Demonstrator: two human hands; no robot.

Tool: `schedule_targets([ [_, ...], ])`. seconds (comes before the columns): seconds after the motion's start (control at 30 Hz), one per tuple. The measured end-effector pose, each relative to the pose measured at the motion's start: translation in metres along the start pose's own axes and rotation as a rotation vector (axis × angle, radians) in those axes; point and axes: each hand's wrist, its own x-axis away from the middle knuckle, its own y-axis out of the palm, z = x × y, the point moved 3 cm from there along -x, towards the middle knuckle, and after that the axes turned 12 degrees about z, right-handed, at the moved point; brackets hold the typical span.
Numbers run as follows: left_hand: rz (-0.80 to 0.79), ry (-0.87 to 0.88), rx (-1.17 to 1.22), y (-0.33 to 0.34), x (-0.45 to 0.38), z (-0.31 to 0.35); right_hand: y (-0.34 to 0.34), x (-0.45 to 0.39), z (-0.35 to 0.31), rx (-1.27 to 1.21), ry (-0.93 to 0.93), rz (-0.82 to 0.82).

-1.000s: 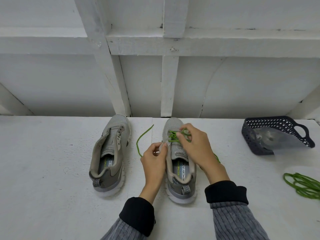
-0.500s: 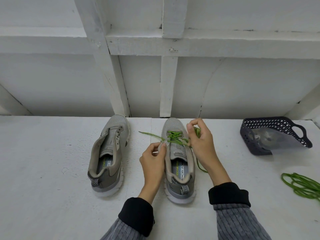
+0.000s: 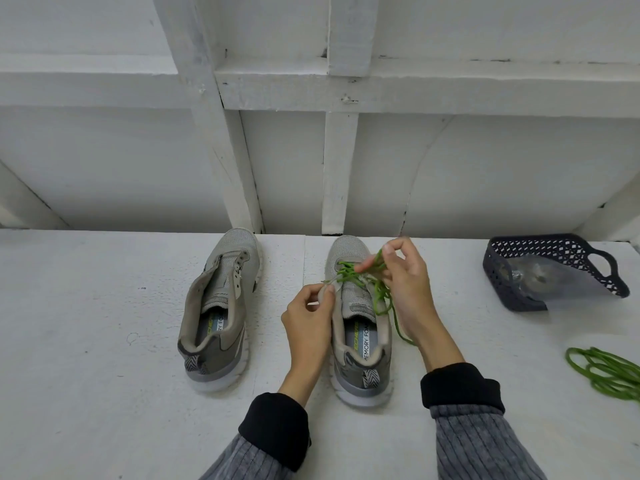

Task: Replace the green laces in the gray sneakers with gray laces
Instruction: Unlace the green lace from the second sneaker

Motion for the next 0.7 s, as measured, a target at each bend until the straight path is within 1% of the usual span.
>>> schedule_targets([
  [0.13,-0.001,-0.005,0.0,0.0,-0.001,-0.002,-0.016,-0.004,-0.002,0.187,-0.152,0.208],
  [0.2,0.0,-0.005,0.005,0.0,-0.001,-0.002,-0.028,-0.008,-0.001,0.377,-0.281,0.254],
  [0.27,-0.005,-0.001,0.01,0.0,-0.001,-0.001,-0.039,-0.012,0.007,0.724,-0.36,0.206],
  [0.3,-0.009,0.003,0.008,0.0,0.0,-0.001,-0.043,-0.015,0.014,0.839,-0.358,0.156],
  [0.33,-0.009,0.004,0.004,0.0,0.0,0.0,-0.047,-0.018,0.023,0.896,-0.318,0.097],
  [0.4,-0.005,0.0,0.007,0.0,0.0,0.001,-0.049,-0.015,0.035,0.939,-0.212,0.027],
  [0.43,-0.006,-0.002,0.011,-0.001,0.001,0.001,-0.049,-0.012,0.037,0.936,-0.19,0.045],
  [0.53,-0.017,0.015,0.003,-0.001,0.001,0.004,-0.037,0.002,0.027,0.766,-0.249,0.15],
  [0.57,-0.021,0.026,-0.004,-0.002,0.001,0.005,-0.031,0.007,0.023,0.725,-0.256,0.155],
  [0.6,-0.028,0.038,-0.013,-0.002,0.0,0.005,-0.025,0.011,0.022,0.728,-0.243,0.142],
  [0.7,-0.068,0.066,-0.045,-0.002,-0.003,0.009,-0.014,0.022,0.027,0.841,-0.206,0.087],
])
